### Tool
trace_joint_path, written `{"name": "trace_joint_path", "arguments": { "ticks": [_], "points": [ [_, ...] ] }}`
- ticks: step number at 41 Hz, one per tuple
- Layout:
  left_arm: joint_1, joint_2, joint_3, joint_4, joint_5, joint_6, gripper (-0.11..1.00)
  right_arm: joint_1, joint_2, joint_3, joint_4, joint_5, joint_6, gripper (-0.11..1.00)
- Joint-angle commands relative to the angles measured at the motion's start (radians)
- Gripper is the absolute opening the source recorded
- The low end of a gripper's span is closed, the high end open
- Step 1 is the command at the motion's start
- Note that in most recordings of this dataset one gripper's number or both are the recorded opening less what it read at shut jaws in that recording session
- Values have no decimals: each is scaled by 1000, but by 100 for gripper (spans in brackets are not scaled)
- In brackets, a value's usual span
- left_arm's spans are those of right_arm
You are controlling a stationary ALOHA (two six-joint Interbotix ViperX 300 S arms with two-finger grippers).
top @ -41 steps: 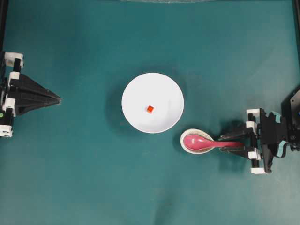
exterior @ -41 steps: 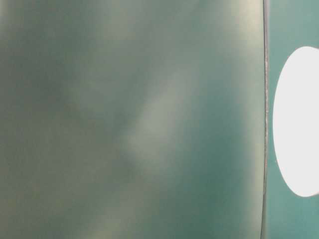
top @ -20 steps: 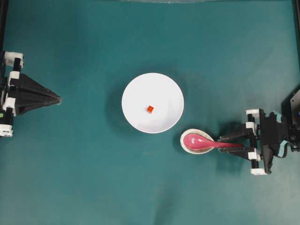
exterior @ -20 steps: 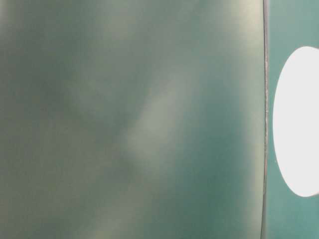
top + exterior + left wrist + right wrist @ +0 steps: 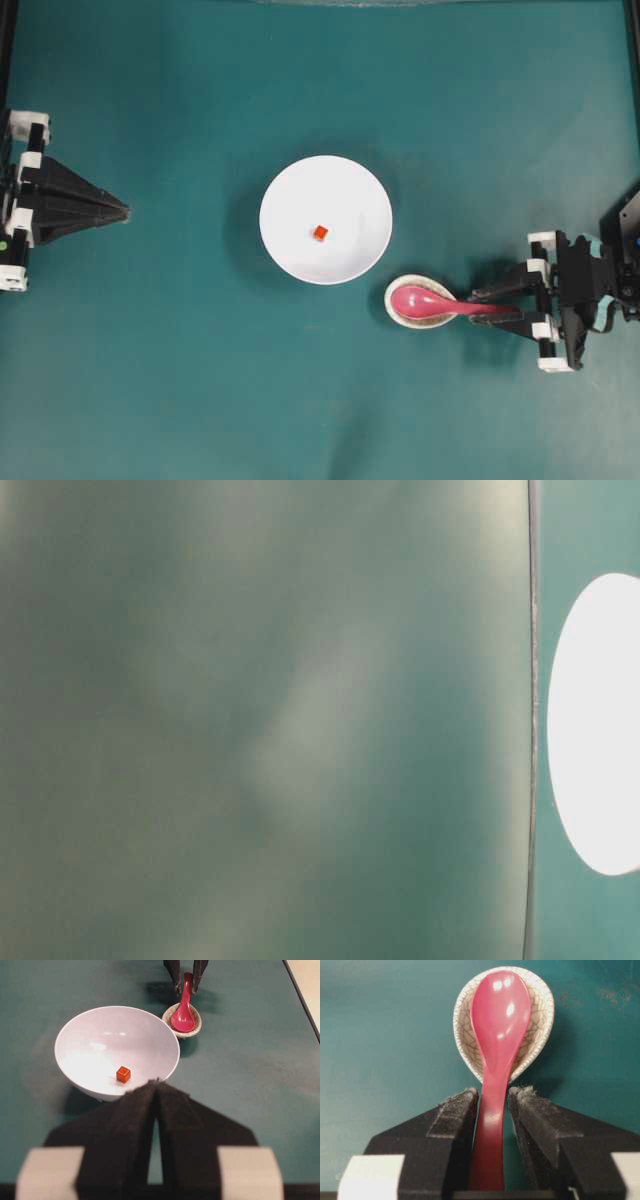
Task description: Grip the spoon and scoop the red block from the bowl with right arm.
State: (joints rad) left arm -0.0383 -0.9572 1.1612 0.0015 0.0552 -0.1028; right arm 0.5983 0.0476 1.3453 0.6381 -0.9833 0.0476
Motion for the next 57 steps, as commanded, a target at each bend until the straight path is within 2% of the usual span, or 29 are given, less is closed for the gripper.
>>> {"name": "trace_joint_path", "arguments": {
  "ticks": [1,9,17,27,57],
  "points": [
    [3,8,-9,2,-3,-2,0,-3,-17,-11,6,-3,0,39],
    [3,8,-9,2,-3,-2,0,-5,-17,-12,34,-3,0,39],
    [3,8,-9,3,-3,0,0,-5,-17,-9,32,-3,-12,39],
    [3,8,-9,2,-3,0,0,-5,-17,-9,32,-3,-67,39],
    [3,8,-5,3,-3,0,0,-6,-17,-8,31,21,-86,39]
  ]
}}
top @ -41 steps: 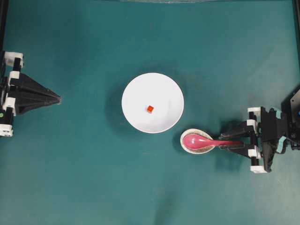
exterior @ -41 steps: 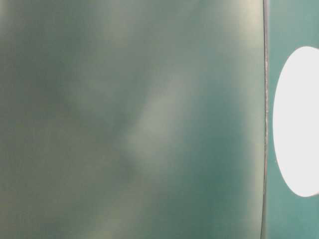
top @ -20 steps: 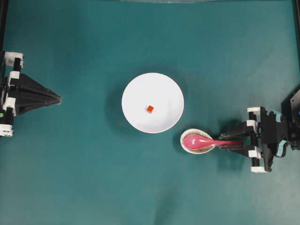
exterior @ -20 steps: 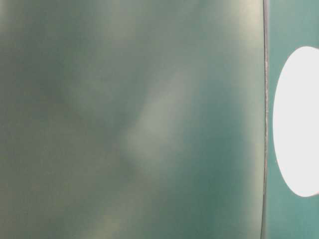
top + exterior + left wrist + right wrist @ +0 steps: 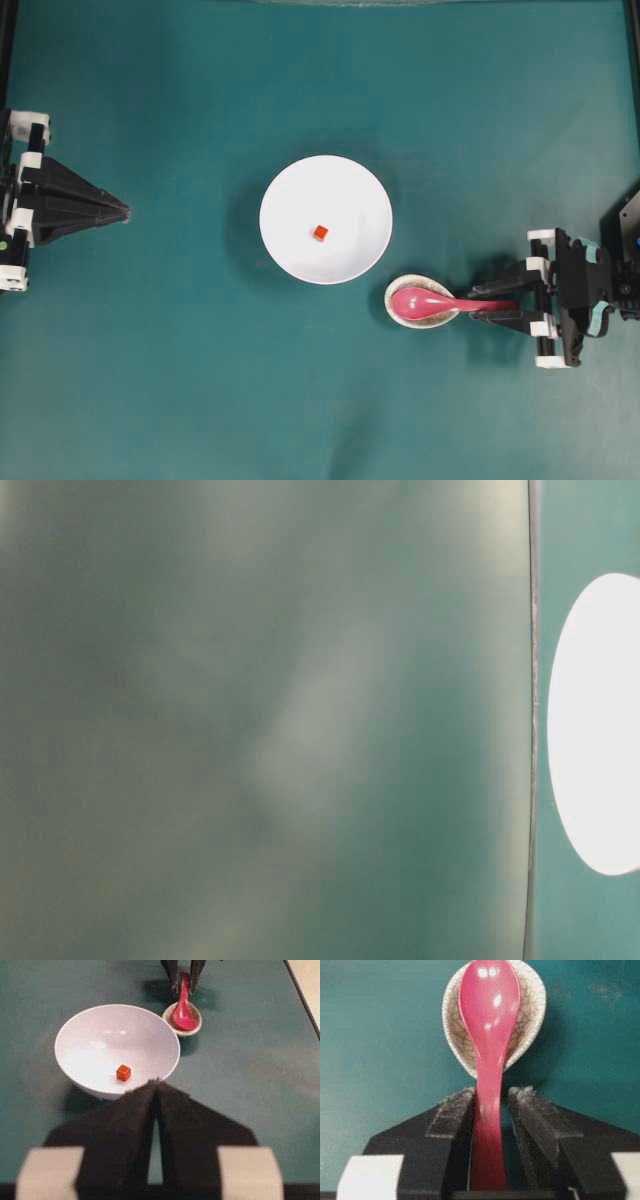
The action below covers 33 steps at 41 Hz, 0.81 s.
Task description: Grip the spoon and scoop the red block from the bowl with right arm.
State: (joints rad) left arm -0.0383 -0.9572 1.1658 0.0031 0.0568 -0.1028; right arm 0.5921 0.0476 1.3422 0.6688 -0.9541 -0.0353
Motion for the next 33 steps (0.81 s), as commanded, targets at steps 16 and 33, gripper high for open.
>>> {"name": "trace_joint_path", "arguments": {
  "ticks": [16,33],
  "points": [
    [6,8,-11,2,-5,0,0,2,-17,-9,0,-6,-28,39],
    [15,8,-11,2,-5,-2,0,2,-15,-8,-2,-8,-34,30]
  ]
}}
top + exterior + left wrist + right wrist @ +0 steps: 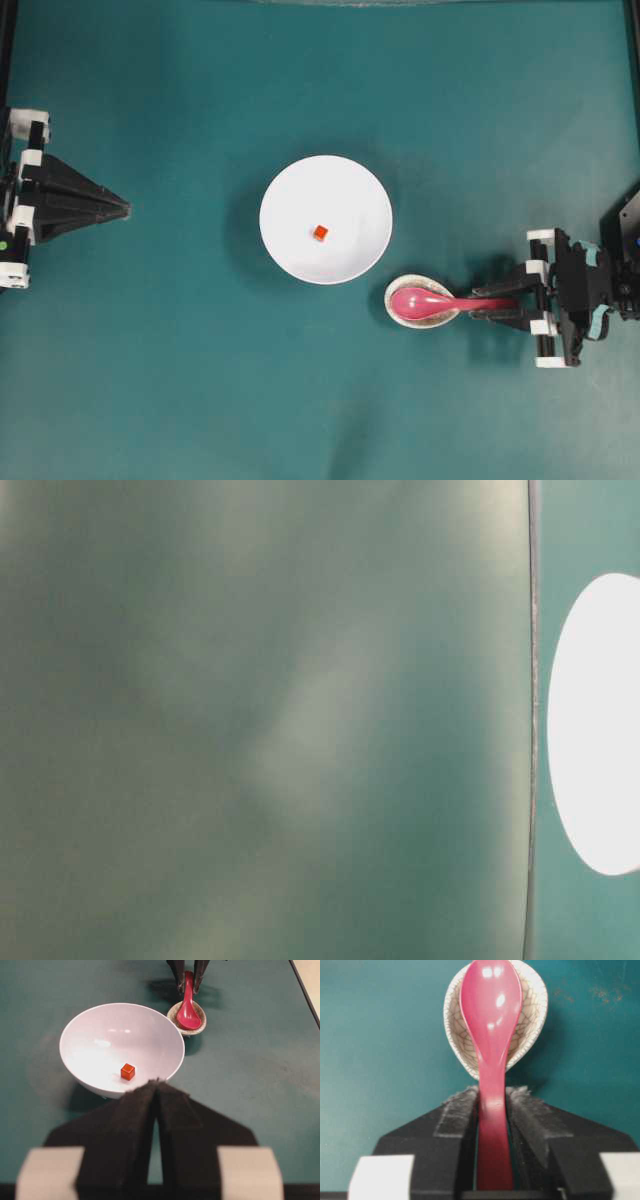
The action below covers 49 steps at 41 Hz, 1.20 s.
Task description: Grip the spoon and scoop the red block from the bowl with right arm.
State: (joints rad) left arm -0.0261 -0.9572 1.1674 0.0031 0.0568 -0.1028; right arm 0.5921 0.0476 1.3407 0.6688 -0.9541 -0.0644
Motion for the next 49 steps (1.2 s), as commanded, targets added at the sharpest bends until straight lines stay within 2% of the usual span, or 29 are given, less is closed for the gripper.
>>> {"name": "trace_joint_path", "arguments": {
  "ticks": [1,5,18,25,38,44,49],
  "points": [
    [3,8,-11,2,-5,0,0,2,-17,-6,-2,-6,-5,28],
    [3,8,-11,2,-5,-2,0,0,-17,-5,-2,-8,-5,23],
    [3,8,-12,2,-5,0,0,2,-25,-12,-2,-3,-5,23],
    [3,8,-12,2,-5,0,0,2,-87,-3,-2,11,-5,23],
    [3,8,-14,2,-5,0,0,-8,-255,5,-2,176,-14,23],
    [3,8,-14,2,-5,0,0,-46,-333,-2,-2,232,-48,23],
    [3,6,-14,2,-5,0,0,-117,-416,-12,-2,299,-100,23]
  ]
}}
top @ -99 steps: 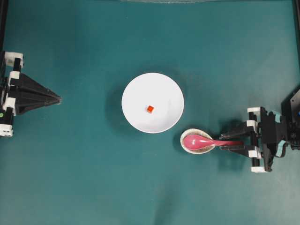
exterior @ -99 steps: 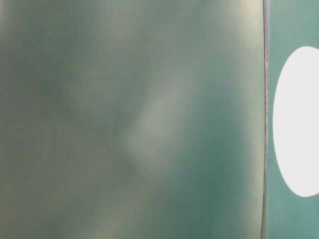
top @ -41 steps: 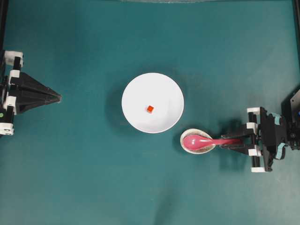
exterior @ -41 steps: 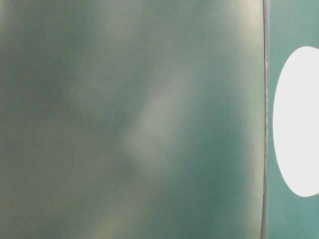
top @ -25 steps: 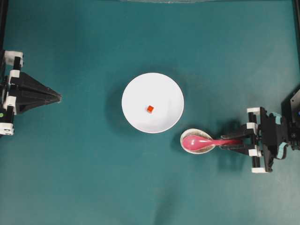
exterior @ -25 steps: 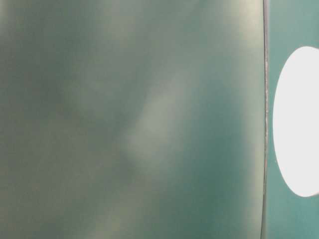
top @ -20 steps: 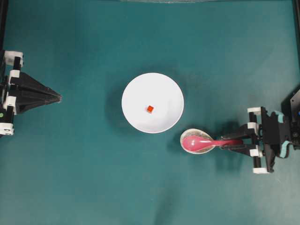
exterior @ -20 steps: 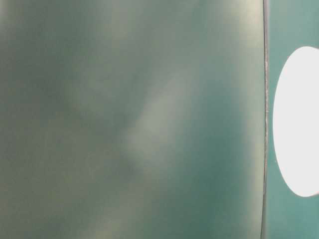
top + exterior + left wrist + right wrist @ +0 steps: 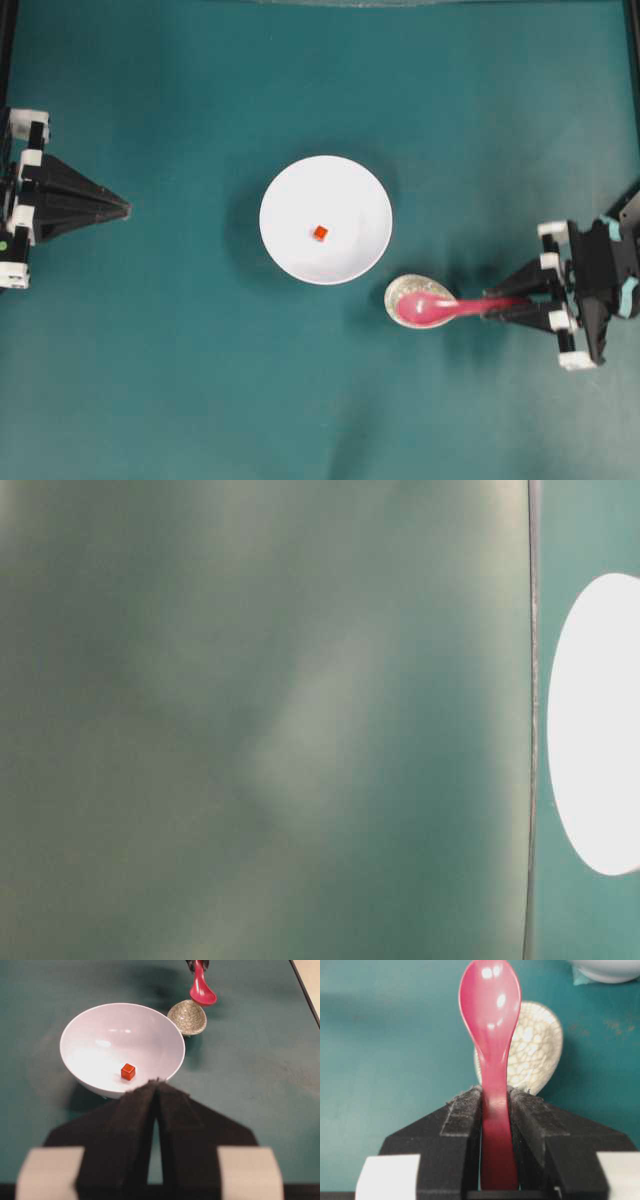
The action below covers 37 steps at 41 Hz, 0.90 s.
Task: Grip the spoon and scoop the red block from the bowl with right arm.
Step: 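Lift the pink spoon with the right gripper and carry it over the bowl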
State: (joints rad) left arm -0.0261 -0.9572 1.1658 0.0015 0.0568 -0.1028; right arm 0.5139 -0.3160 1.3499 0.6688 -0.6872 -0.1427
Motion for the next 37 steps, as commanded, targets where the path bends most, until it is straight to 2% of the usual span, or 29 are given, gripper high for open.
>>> {"name": "trace_joint_path", "arguments": {
  "ticks": [1,9,14,19,27,37],
  "points": [
    [3,6,-12,3,-5,0,0,-52,-66,-25,-2,44,-29,23],
    [3,6,-11,3,-5,0,0,-198,-204,-80,-2,225,-147,23],
    [3,6,-11,5,-5,2,0,-298,-282,-146,-2,385,-222,23],
    [3,6,-12,5,-5,2,0,-390,-328,-224,-2,540,-265,23],
    [3,6,-12,6,-5,14,0,-517,-337,-334,-12,753,-275,23],
    [3,6,-12,9,-2,18,0,-601,-293,-428,-21,857,-270,23]
  ]
}}
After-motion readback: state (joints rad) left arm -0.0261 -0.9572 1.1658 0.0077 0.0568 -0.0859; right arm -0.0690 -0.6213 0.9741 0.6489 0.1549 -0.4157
